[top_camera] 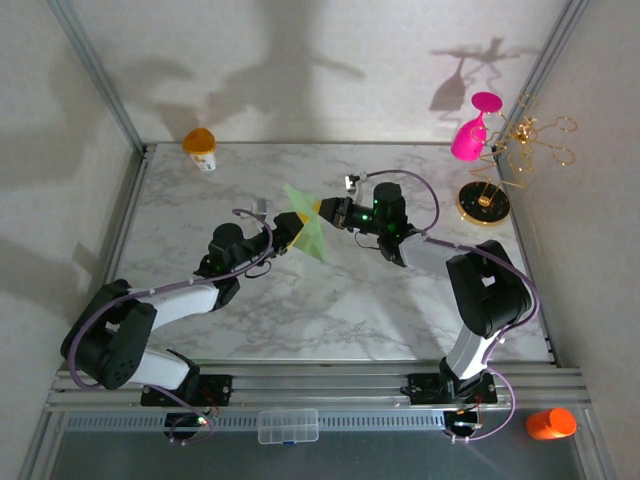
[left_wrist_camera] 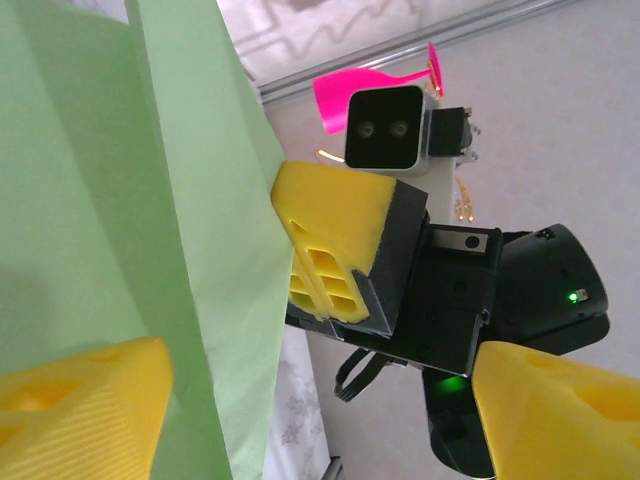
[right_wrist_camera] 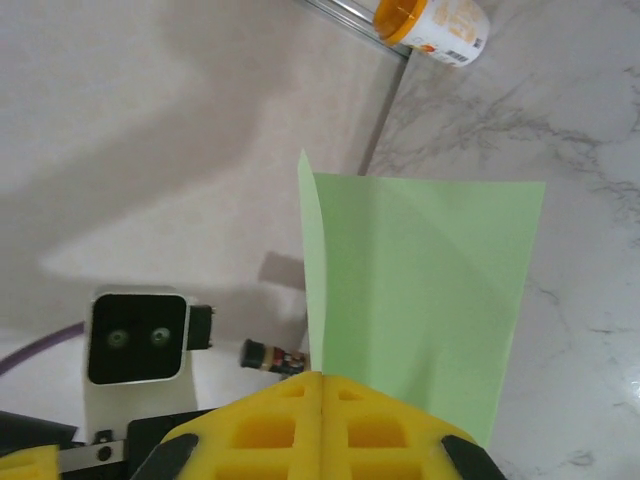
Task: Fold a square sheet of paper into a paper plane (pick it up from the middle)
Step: Turn over the paper at the center of the table.
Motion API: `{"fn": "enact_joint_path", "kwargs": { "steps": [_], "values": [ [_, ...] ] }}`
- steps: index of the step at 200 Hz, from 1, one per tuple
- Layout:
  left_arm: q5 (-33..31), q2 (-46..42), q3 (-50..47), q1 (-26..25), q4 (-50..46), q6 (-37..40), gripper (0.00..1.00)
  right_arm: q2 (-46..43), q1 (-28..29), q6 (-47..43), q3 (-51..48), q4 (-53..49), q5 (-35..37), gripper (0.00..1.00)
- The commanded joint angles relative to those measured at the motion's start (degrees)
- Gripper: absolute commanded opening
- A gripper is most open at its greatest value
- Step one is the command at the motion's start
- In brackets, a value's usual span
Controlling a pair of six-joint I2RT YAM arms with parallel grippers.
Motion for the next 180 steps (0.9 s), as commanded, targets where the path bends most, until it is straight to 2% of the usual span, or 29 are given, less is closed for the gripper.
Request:
{"fn": "enact_joint_path", "kwargs": {
  "steps": [1,21,55,180],
  "values": [
    [1.67,1.27,0.46,-0.51,4.96,-0.59,0.7,-1.19,-0.52,4.95,-0.85,5.76,-2.31,0.0],
    [2.02,2.04,0.81,-0.51,5.19,-0.91,0.59,-1.0,-0.59,5.91,-0.89,6.73,-2.95,0.0],
    [3.13,3.29,1.57,-0.6,5.73,-1.14,0.5,-0.61,-0.54,6.96,-0.81,7.33,-3.78,0.0],
    [6.84,6.48,1.81,-0.76,14.96,-3.5,0.3,0.13,-0.78,12.46,-1.77,12.85,-5.67,0.0]
  ]
}}
